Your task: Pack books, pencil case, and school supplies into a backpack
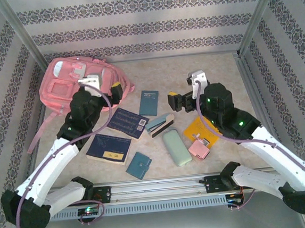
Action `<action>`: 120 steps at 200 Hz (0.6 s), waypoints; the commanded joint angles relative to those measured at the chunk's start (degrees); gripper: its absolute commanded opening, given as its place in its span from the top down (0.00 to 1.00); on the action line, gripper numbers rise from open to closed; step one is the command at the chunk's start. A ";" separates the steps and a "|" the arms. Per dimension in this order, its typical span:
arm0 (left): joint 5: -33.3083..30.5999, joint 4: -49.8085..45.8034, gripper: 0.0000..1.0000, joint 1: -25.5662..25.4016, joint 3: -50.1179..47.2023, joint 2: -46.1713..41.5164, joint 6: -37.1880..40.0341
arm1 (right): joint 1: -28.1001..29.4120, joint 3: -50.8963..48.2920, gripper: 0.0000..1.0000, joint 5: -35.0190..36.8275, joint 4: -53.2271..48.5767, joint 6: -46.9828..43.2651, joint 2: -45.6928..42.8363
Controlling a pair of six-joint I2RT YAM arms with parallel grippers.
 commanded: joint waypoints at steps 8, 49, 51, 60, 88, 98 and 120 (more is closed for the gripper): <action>-7.82 -36.19 0.00 -1.36 11.65 5.49 -8.95 | -3.49 12.77 0.02 0.19 -28.45 11.59 2.37; -0.82 -39.47 0.00 -0.94 12.40 10.36 -9.17 | -24.10 1.12 0.02 -28.42 -20.39 26.64 -1.15; -1.03 -40.15 0.00 -0.90 12.74 10.90 -9.80 | -23.96 1.48 0.02 -28.31 -21.42 26.10 -0.61; -0.35 -43.12 0.00 0.11 14.83 14.10 -12.18 | -22.41 3.19 0.02 -26.90 -26.18 23.25 2.10; 3.96 -45.82 0.00 4.98 18.48 20.87 -18.43 | -17.03 2.05 0.02 -21.36 -30.43 21.10 4.88; 3.83 -46.00 0.00 7.20 19.40 22.75 -20.94 | -16.92 0.38 0.02 -21.75 -30.00 21.84 4.58; 6.75 -43.31 0.00 13.36 19.53 26.10 -26.50 | -18.10 -2.58 0.08 -24.22 -27.83 24.19 3.35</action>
